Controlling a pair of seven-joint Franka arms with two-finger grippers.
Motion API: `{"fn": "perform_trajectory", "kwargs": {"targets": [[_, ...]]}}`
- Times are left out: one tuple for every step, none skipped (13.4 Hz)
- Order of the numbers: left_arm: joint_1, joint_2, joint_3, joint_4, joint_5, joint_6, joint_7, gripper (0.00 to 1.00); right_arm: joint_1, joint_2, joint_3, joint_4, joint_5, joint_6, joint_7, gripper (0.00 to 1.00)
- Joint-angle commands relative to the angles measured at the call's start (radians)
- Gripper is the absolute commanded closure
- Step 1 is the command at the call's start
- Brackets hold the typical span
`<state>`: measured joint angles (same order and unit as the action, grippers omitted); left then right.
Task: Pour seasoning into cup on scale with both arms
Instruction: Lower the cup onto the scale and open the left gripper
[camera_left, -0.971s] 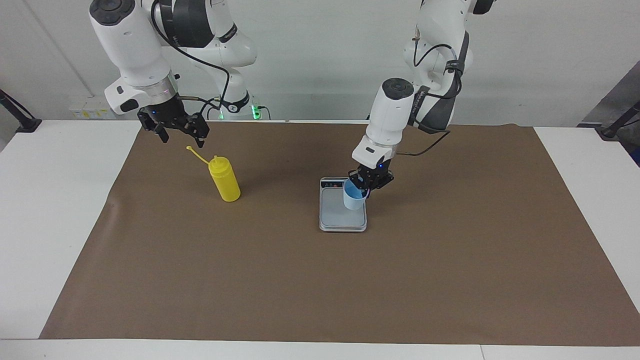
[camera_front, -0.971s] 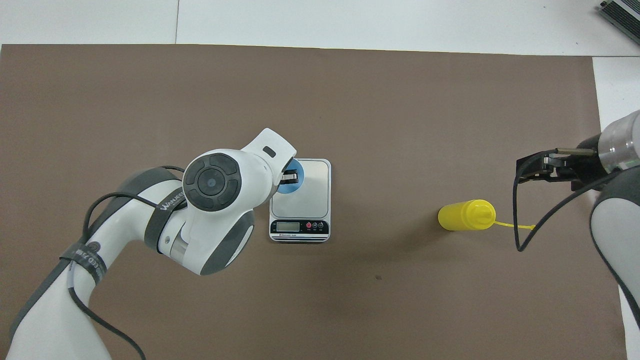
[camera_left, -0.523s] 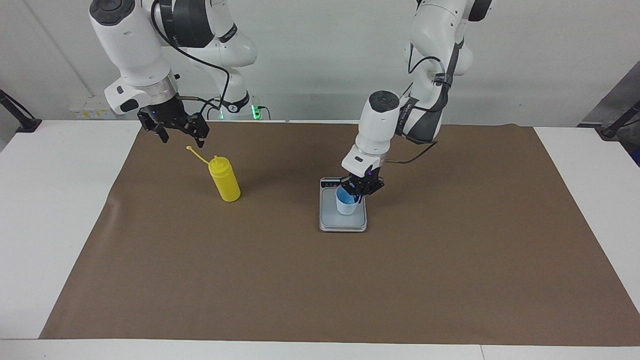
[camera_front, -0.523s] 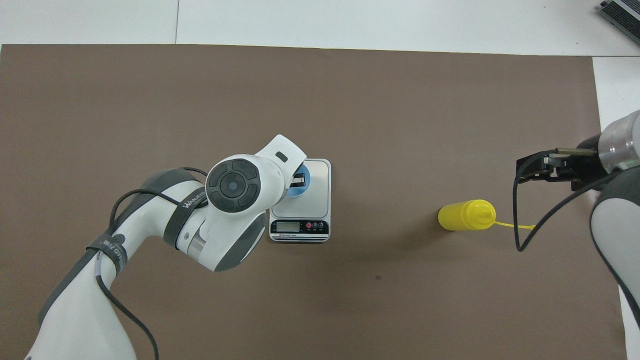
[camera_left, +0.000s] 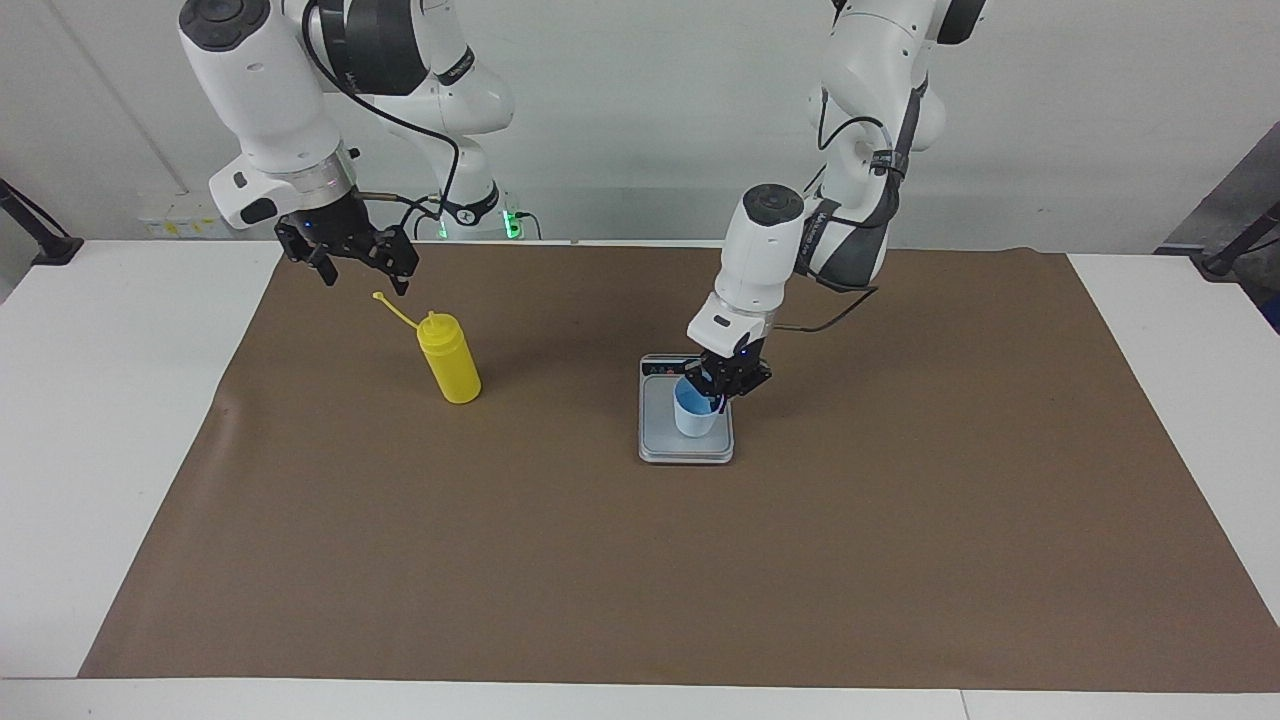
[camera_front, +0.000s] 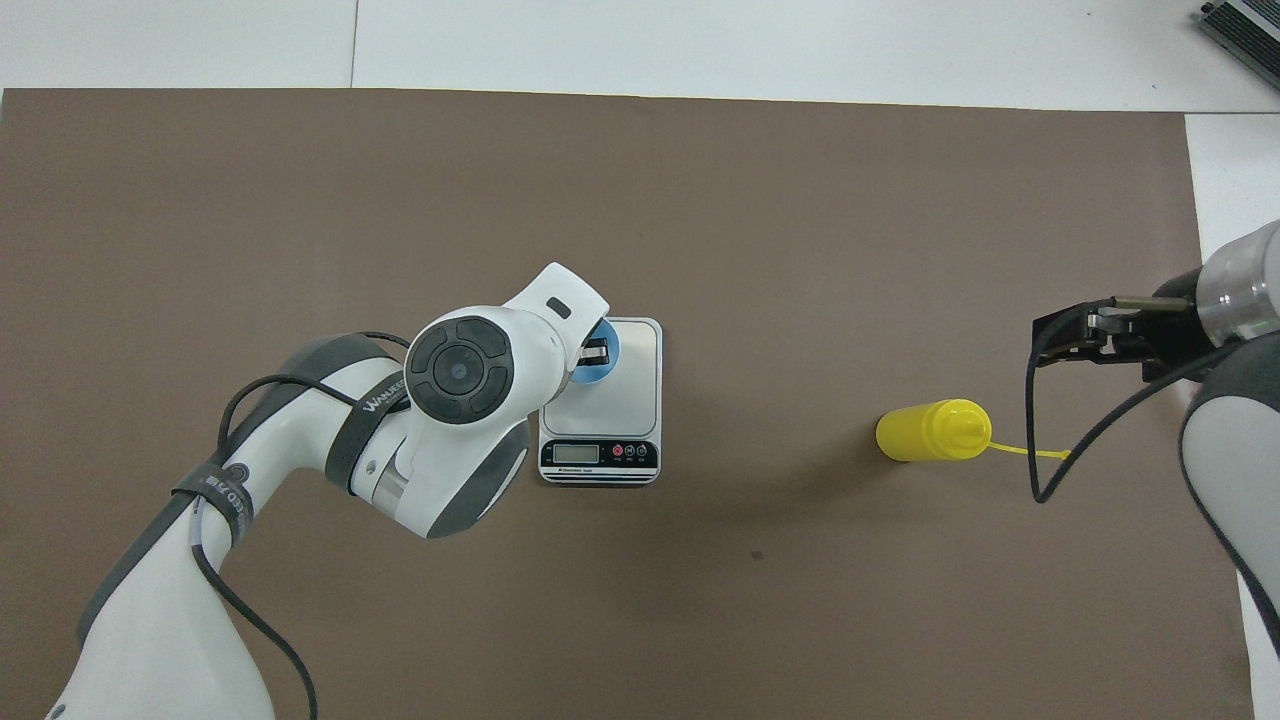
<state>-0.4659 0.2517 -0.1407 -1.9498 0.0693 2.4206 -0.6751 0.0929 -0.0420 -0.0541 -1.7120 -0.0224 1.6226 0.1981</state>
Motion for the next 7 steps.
{"fn": "perform_trajectory", "kwargs": {"targets": [[-0.014,0.004,0.006,-0.012,0.024,0.022,-0.021,1.00,-0.012,-0.001,0.003,0.009,0.006,-0.015,-0.025,0.00],[-0.011,0.004,0.006,-0.018,0.024,0.025,-0.020,0.71,-0.012,-0.001,0.003,0.009,0.006,-0.015,-0.025,0.00],[-0.010,0.004,0.006,-0.018,0.024,0.025,-0.018,0.07,-0.012,-0.001,0.003,0.009,0.006,-0.015,-0.025,0.00],[-0.010,0.004,0.006,-0.020,0.024,0.023,-0.018,0.00,-0.012,-0.001,0.003,0.009,0.006,-0.015,-0.025,0.00],[-0.010,0.004,0.006,-0.017,0.024,0.015,-0.018,0.00,-0.012,-0.001,0.003,0.009,0.006,-0.015,-0.025,0.00],[-0.010,0.001,0.007,-0.009,0.024,0.003,-0.018,0.00,-0.012,-0.001,0.003,0.009,0.006,-0.015,-0.025,0.00],[-0.004,-0.008,0.010,0.002,0.024,-0.023,-0.017,0.00,-0.012,-0.001,0.003,0.009,0.006,-0.015,-0.026,0.00]]}}
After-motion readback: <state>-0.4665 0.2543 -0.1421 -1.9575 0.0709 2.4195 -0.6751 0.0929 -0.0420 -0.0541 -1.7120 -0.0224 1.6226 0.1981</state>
